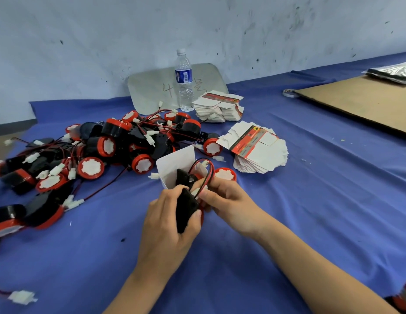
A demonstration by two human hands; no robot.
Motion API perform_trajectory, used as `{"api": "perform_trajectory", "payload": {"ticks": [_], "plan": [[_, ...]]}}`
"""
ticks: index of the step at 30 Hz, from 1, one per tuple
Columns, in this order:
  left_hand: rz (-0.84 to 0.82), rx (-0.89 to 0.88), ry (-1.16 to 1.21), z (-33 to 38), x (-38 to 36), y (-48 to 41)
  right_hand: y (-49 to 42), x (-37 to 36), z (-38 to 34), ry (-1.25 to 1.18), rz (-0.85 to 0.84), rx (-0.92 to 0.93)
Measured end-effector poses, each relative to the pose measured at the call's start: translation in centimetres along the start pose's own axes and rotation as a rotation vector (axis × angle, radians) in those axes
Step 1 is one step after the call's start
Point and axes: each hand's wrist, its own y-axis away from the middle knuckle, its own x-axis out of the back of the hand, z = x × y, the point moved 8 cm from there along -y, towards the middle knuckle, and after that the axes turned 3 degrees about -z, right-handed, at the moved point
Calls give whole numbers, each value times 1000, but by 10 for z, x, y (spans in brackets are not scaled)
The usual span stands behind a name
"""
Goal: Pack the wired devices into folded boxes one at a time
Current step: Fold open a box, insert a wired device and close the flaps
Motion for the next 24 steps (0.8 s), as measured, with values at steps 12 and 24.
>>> {"api": "perform_trajectory", "payload": {"ticks": [12, 24], "plan": [[-11, 167, 322, -14, -5, 0, -1, -7, 15, -237, 62, -95], [-178, 422, 888, -20, -20, 12, -5, -17, -2, 211, -45, -104]]}}
